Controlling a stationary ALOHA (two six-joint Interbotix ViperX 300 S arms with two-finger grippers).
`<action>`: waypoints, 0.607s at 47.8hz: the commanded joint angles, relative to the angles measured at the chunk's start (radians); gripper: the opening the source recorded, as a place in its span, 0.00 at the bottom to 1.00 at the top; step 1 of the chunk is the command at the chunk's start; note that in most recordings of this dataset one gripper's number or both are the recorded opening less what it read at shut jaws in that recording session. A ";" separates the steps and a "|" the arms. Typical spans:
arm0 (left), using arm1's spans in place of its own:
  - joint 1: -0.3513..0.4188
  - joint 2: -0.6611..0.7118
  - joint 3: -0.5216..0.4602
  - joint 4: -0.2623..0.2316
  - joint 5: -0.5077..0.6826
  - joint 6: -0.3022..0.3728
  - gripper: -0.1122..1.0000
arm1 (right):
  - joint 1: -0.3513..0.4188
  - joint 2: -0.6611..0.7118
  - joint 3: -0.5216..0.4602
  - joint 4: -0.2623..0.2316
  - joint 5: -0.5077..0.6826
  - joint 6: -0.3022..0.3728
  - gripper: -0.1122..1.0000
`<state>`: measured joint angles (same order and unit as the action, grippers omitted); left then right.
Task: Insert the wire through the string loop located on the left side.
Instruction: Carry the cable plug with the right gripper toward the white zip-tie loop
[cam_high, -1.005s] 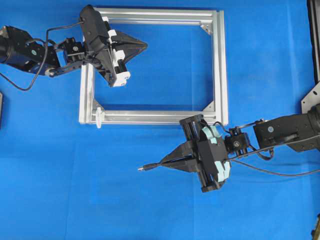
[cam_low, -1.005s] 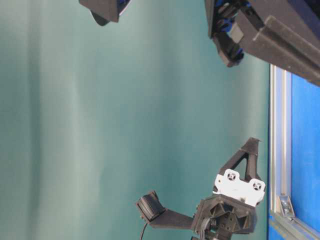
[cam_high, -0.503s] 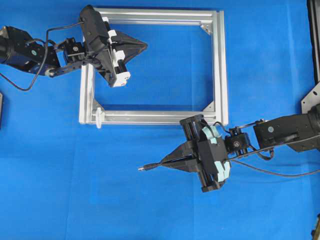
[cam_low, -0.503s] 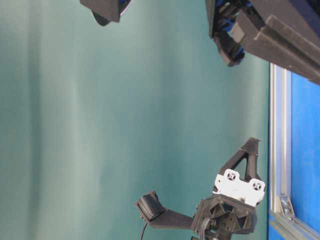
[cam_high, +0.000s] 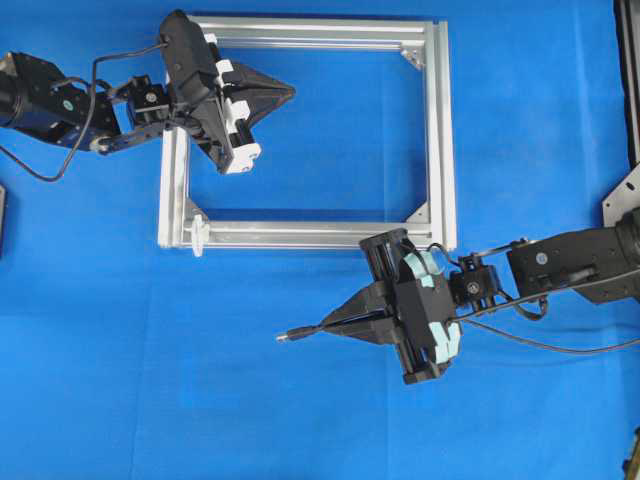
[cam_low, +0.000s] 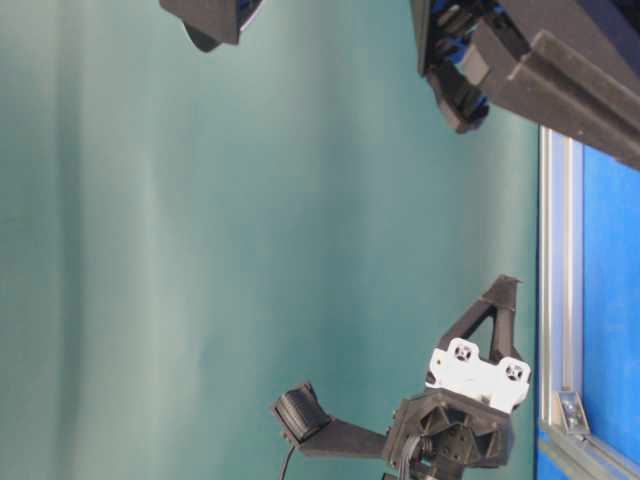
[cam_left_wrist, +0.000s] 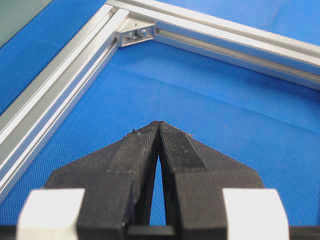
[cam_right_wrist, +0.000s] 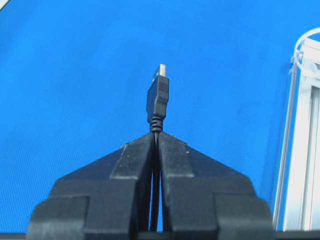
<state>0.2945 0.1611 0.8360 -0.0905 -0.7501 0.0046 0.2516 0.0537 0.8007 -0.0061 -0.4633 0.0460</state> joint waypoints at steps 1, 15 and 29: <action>0.002 -0.032 -0.008 0.003 -0.005 0.000 0.10 | -0.002 -0.023 -0.008 0.000 -0.005 -0.002 0.10; 0.002 -0.032 -0.006 0.002 -0.005 0.000 0.10 | -0.020 -0.023 -0.006 -0.002 -0.005 -0.002 0.10; 0.002 -0.034 -0.002 0.002 -0.005 0.000 0.10 | -0.130 -0.023 -0.003 0.000 0.002 -0.002 0.10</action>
<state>0.2945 0.1611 0.8391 -0.0905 -0.7501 0.0046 0.1488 0.0537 0.8023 -0.0061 -0.4587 0.0460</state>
